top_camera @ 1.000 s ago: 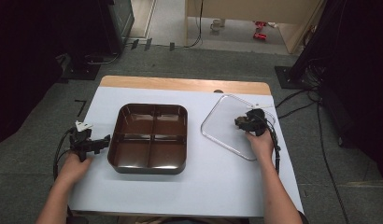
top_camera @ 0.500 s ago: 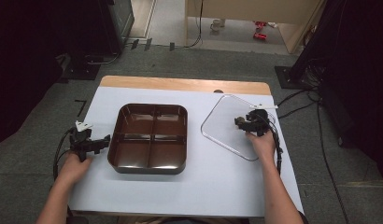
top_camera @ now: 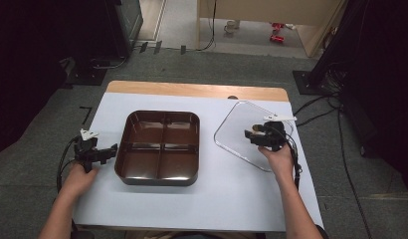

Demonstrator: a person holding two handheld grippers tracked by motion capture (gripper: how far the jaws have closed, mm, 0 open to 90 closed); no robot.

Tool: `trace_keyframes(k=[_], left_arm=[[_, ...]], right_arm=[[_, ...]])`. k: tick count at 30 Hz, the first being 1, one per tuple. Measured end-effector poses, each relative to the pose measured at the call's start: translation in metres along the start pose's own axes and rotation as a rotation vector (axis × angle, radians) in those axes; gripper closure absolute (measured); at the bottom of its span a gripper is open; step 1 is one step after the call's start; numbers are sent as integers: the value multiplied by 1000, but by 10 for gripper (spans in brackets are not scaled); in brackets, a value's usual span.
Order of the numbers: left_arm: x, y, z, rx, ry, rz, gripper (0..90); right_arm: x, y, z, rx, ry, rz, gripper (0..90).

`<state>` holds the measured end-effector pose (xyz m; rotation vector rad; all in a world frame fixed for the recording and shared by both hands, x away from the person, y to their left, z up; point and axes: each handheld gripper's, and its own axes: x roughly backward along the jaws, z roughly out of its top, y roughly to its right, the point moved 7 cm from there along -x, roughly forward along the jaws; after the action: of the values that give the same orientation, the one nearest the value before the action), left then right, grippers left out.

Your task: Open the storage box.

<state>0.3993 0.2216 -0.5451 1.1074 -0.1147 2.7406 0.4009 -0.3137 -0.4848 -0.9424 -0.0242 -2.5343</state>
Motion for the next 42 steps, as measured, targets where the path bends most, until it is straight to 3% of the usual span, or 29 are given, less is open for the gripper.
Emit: trace_keyframes(k=[13,21,30,33,42], left_arm=[[0,0,0,0,0,0,119],[0,0,0,0,0,0,119],[0,0,0,0,0,0,119],[0,0,0,0,0,0,119],[0,0,0,0,0,0,119]], right_arm=[[23,-34,-12,69,25,56,346],[27,-59,-24,78,19,110,349],[11,-92,-40,100,1,190,360],[6,-97,-42,121,2,194,360],[-21,-121,-60,200,-76,210,369]])
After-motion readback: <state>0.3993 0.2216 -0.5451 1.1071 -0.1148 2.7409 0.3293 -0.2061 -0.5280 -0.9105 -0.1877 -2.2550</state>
